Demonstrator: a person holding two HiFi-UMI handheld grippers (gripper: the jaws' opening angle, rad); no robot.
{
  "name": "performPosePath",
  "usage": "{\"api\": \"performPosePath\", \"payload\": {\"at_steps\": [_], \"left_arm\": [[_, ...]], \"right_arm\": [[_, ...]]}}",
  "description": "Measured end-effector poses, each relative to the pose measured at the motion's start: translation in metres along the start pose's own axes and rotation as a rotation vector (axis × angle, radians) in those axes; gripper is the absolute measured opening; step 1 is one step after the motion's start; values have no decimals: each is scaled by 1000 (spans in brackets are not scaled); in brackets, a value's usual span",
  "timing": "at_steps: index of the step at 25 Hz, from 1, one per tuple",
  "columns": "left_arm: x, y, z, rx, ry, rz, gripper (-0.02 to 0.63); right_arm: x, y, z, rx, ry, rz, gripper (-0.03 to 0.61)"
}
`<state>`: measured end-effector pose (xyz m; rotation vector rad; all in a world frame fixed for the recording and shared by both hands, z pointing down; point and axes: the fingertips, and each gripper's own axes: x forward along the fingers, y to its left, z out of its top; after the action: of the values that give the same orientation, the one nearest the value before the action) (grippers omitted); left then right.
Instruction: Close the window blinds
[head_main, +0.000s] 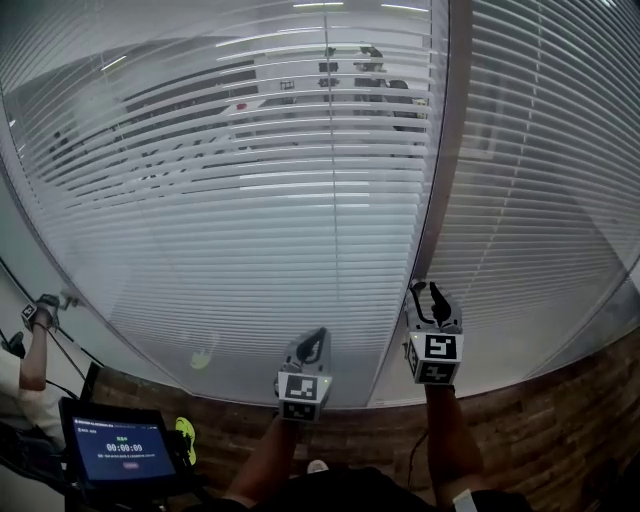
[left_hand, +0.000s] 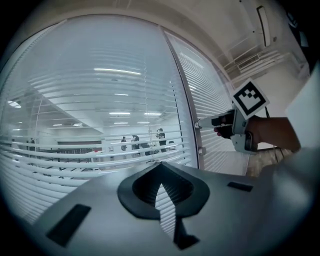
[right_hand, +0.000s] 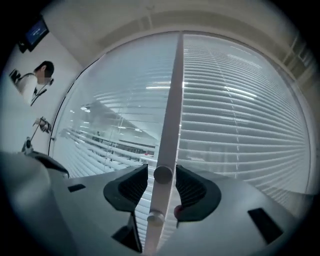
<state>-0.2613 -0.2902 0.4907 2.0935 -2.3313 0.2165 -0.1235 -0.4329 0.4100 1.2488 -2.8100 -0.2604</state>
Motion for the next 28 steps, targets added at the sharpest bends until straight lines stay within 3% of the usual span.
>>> {"api": "performPosePath", "payload": {"at_steps": [5, 8, 14, 18, 24, 28], "left_arm": [[0, -1, -3, 3, -3, 3, 0], [1, 0, -6, 5, -20, 9, 0], [-1, -1, -7, -8, -12, 12, 0], [4, 1, -10, 13, -84, 10, 0], [-2, -4, -3, -26, -31, -16, 0], [2, -2, -2, -4, -85, -9, 0]], "right_arm": [[11, -2, -3, 132, 25, -8, 177], [14, -3, -6, 158, 12, -29, 130], [12, -2, -3, 180, 18, -22, 127], [12, -1, -5, 96, 13, -6, 128], [14, 1, -5, 12, 19, 56, 129], [15, 5, -2, -170, 20, 72, 128]]}}
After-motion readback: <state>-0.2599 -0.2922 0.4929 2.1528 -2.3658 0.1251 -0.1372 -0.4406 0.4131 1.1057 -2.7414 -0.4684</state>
